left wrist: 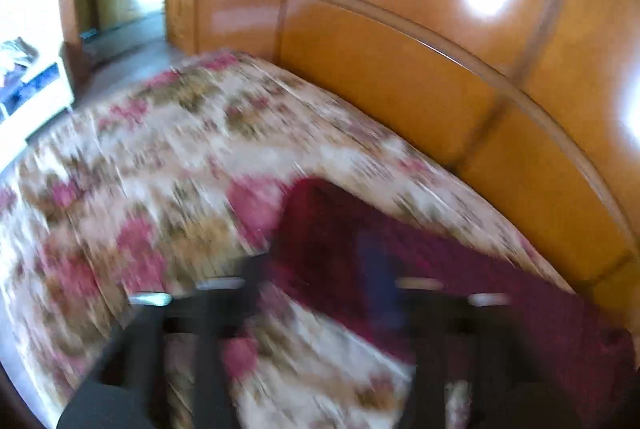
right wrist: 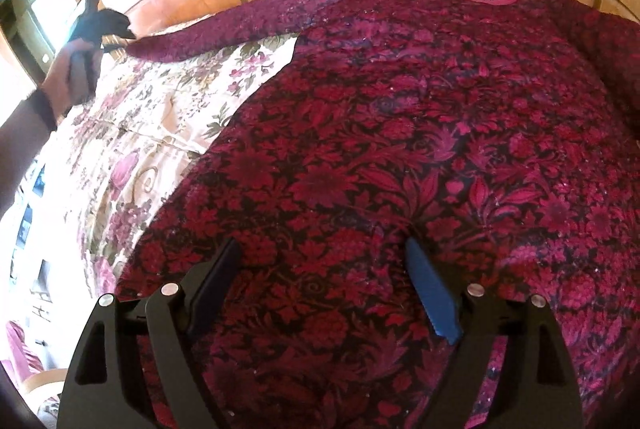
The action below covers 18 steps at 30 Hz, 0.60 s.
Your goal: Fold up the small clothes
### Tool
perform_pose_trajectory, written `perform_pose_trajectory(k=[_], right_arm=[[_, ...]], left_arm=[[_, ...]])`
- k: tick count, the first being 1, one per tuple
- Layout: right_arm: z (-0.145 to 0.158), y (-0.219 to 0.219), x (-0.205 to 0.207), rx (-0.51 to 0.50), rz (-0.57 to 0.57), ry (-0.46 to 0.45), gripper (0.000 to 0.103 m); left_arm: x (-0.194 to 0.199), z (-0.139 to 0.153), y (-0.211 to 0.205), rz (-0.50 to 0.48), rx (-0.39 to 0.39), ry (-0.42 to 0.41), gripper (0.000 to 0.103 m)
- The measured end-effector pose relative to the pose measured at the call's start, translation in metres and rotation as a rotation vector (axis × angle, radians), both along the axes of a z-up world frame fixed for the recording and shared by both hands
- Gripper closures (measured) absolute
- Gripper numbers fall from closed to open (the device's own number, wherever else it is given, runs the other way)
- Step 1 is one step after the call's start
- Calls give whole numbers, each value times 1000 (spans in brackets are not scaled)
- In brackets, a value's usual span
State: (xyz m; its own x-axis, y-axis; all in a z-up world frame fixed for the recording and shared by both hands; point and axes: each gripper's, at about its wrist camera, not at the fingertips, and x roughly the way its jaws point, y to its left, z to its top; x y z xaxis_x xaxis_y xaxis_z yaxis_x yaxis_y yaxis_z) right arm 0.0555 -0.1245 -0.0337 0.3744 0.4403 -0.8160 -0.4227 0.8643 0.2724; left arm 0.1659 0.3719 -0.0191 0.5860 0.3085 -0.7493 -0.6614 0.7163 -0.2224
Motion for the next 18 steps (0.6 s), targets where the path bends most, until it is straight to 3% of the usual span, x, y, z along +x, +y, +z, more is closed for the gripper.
perform_pose_trajectory(k=[2,6,12,16,18], right_arm=[[9,-11,-2,19,-13,-7,21],[27,-54,-7,12,-114,-58,21],[33,-163,-25,-90,-411,-82,20],[10,-217,-48,-107,-546,11,20],[-6,-223,-56,-59,-548,80,20]], left_arm=[[-19,2,-27,-71,-43,-63,25],[-59,-6,-101,-353,-196,-95,25],[-123,-34,-208,-701,-364,-71,26],[-152,-56,-255,-809,-455,-24,26],[-162,-68,-274,-823,-507,5,37]])
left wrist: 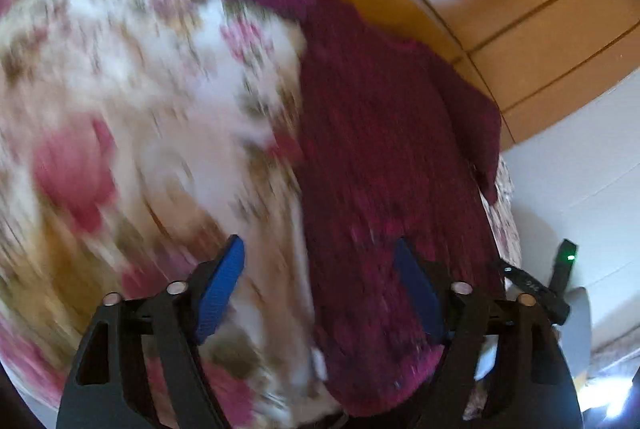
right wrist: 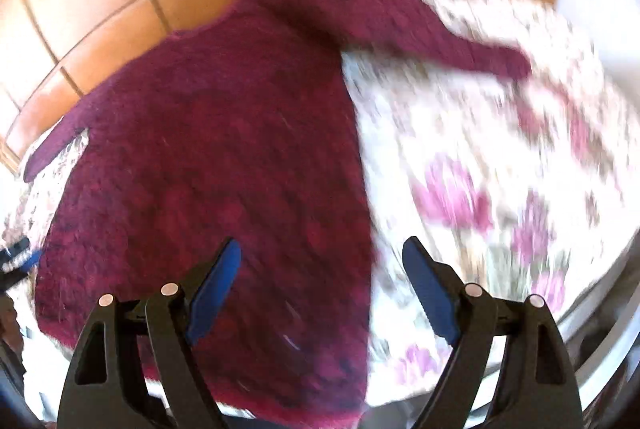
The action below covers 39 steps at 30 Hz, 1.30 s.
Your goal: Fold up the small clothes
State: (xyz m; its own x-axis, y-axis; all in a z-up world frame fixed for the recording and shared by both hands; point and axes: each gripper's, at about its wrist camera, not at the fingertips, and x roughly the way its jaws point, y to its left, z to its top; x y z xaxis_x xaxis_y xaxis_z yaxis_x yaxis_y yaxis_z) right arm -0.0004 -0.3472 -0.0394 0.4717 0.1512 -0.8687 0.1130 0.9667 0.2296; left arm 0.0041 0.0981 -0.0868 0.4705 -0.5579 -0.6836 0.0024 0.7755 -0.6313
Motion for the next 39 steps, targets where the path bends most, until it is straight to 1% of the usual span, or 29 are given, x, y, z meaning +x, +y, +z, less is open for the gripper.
perform_pose_trajectory(k=[1,2,3,4,5,6,7,8,9,12,13,15,16,18,19,20,21,22,23,24,25,26,27,30,34,35,36,38,39], right_arm=[[-9,1,-4,33,9,24,24],[-13,5,-9,55,20,25,28],[-14,8,-11,57,24,13,30],[-13,14,-13,59,39,-2,41],[-13,18,-12,65,53,-8,54],[-12,23,-11,65,68,-12,60],[-9,30,-11,59,93,-20,74],[-5,29,-12,61,108,-28,80],[1,31,-13,68,116,-41,81],[17,18,-24,129,147,-88,83],[19,16,-30,134,165,-93,83],[14,16,-34,114,180,-73,83],[6,14,-34,115,179,-48,83],[-4,14,-30,112,181,-20,82],[-4,13,-27,122,180,-21,79],[-2,9,-23,140,170,-24,66],[1,0,-19,166,143,-43,59],[6,-10,-15,189,110,-73,52],[10,-24,-11,215,70,-102,50],[12,-34,-6,241,34,-122,48],[14,-51,2,295,-28,-152,41],[13,-68,11,355,-89,-178,36],[9,-85,21,408,-157,-196,35],[-17,-147,60,570,-395,-228,35],[-49,-198,103,687,-621,-223,42],[-55,-208,114,690,-658,-214,44],[-60,-212,123,688,-685,-202,47],[-69,-222,149,696,-710,-181,57],[-71,-225,158,694,-717,-180,59]], left_arm=[[-2,-4,-5,-12,-14,16,47],[-5,-7,-12,-27,-19,19,55],[-4,-9,-15,-45,-24,22,77],[-5,-10,-20,-55,-24,25,83],[-5,-11,-20,-44,-24,22,86],[-5,-12,-21,-36,-23,22,89],[-5,-10,-23,-32,-10,17,91],[-6,-9,-24,-31,9,4,91],[-10,-4,-25,-32,28,-8,92],[-22,8,-24,-19,53,-30,92],[-26,9,-23,-14,53,-29,92],[-31,7,-22,-4,60,-10,92],[-32,4,-18,-7,73,1,92],[-28,3,-26,-7,119,6,92],[-27,5,-30,-22,135,-1,90],[-24,12,-35,-33,178,-17,87],[-25,14,-33,-26,191,-26,83],[-23,18,-31,-13,186,-32,76],[-21,22,-29,-6,181,-40,72],[-18,29,-26,18,199,-63,64],[-15,35,-23,50,219,-88,55],[-15,39,-20,67,222,-105,50],[-9,42,-18,89,224,-120,47],[6,48,-19,126,236,-128,47],[20,48,-27,149,217,-115,47],[23,48,-31,145,220,-111,47],[18,46,-33,140,225,-110,47],[19,43,-38,130,244,-97,47],[19,39,-42,123,256,-86,47]])
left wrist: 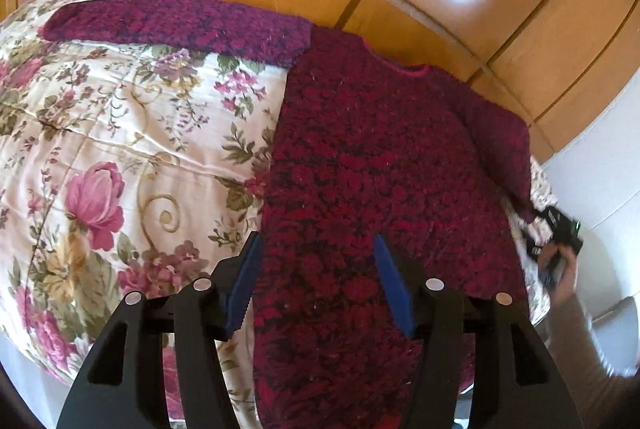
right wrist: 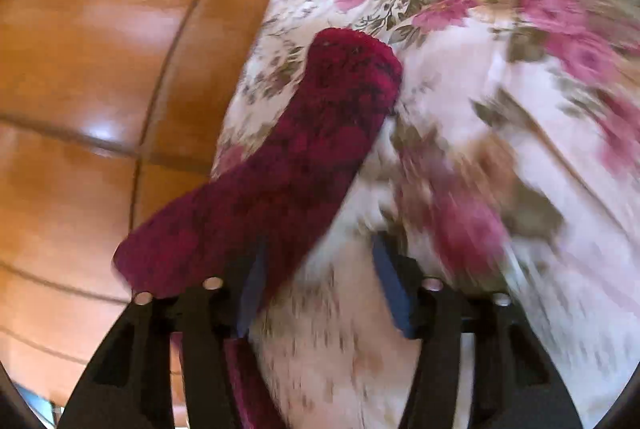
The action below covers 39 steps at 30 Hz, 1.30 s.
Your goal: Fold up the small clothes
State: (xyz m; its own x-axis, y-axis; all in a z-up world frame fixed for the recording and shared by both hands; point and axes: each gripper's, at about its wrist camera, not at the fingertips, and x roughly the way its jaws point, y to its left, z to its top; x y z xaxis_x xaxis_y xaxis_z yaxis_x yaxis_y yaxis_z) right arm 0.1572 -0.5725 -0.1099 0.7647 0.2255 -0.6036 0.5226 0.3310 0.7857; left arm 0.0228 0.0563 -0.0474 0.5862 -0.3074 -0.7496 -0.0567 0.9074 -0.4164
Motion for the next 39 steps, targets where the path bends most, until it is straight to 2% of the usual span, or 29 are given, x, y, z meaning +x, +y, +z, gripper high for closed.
perform_pose_trajectory(k=[3,5,6,8,11,13,15,16,17,18,19,20,23,26,31,35,36,37,39], right_arm=[[2,-17,25,-26,-12,18,63],[7,-26,43,-93,13,62,87],[8,-28,45,-150,18,76,88],[40,-37,37,-328,-6,63,92],[70,-56,25,-515,-76,96,92],[73,-75,32,-557,-75,142,93],[66,-81,43,-596,-47,200,93],[55,-80,51,-592,1,227,89],[47,-76,44,-576,25,265,77],[36,-76,45,-555,38,300,61],[28,-73,43,-510,44,283,32],[25,-69,38,-495,41,262,28],[25,-42,19,-499,96,228,22],[30,-8,4,-479,194,180,18],[34,104,-33,-408,607,73,19],[35,176,-75,-378,815,17,25],[36,187,-86,-385,842,11,27],[35,200,-100,-387,875,10,32],[34,215,-121,-422,903,19,35]], left_arm=[[1,-8,-10,-17,11,35,47],[5,-14,-16,-22,26,51,47],[7,-16,-19,-29,38,58,47],[10,-18,-24,-39,61,61,47],[16,-20,-30,-57,86,72,47],[19,-23,-32,-68,95,78,41],[21,-24,-33,-67,104,76,41],[21,-23,-33,-66,104,74,41],[21,-21,-33,-64,103,70,41],[20,-18,-31,-59,105,62,41],[20,-16,-28,-47,110,53,41],[19,-14,-24,-33,115,49,41],[15,-13,-4,16,126,58,41],[9,-19,16,51,122,83,32],[-2,-38,26,-1,20,143,32],[-15,-42,19,-42,19,115,32],[-19,-42,18,-51,17,103,35],[-22,-42,17,-60,17,97,43],[-25,-43,15,-79,16,84,53]])
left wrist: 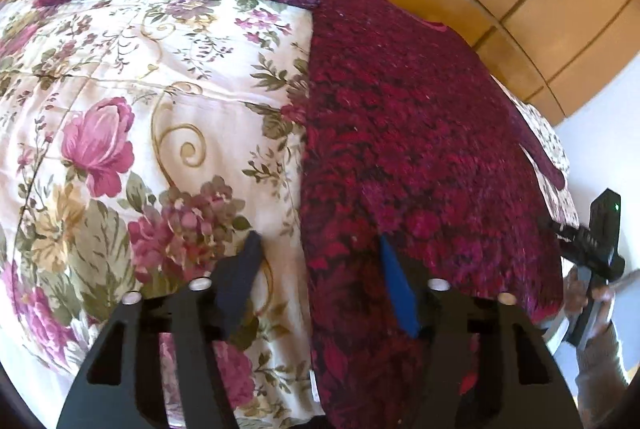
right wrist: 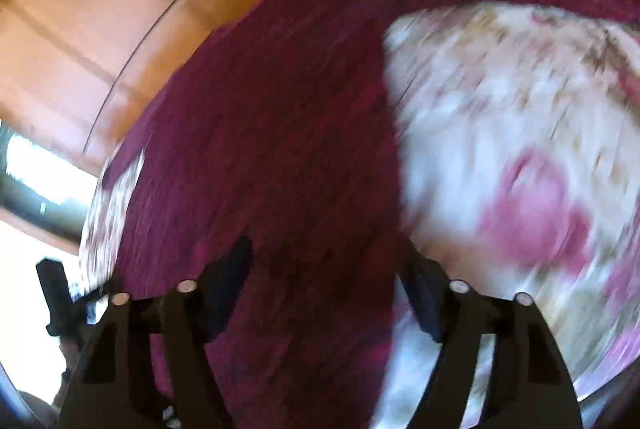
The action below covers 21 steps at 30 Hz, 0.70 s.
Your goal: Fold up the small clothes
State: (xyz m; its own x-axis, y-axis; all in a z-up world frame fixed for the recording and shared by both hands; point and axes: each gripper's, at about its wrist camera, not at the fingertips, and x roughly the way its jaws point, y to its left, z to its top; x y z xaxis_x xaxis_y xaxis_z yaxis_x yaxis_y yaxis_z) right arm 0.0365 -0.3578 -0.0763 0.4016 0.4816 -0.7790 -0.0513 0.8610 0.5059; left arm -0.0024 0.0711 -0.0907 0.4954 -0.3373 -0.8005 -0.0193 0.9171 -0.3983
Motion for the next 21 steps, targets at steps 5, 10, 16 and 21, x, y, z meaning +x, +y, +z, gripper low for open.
perform_pose_trajectory(k=[5,10,16,21], right_arm=[[3,13,-39,-52,24,2,84],[21,24,-62,-80,89,-31,86],[5,13,-65,-48,70,28,73],[27,-36,-35,2,-97,-41,41]], left_arm=[[-6,3,-8,-48,-23,-34,89],[-22,10,1,-35,-15,-52,91],[-34,15,1,-19,24,-43,85],[-21,43,15,77,18,-118,56]])
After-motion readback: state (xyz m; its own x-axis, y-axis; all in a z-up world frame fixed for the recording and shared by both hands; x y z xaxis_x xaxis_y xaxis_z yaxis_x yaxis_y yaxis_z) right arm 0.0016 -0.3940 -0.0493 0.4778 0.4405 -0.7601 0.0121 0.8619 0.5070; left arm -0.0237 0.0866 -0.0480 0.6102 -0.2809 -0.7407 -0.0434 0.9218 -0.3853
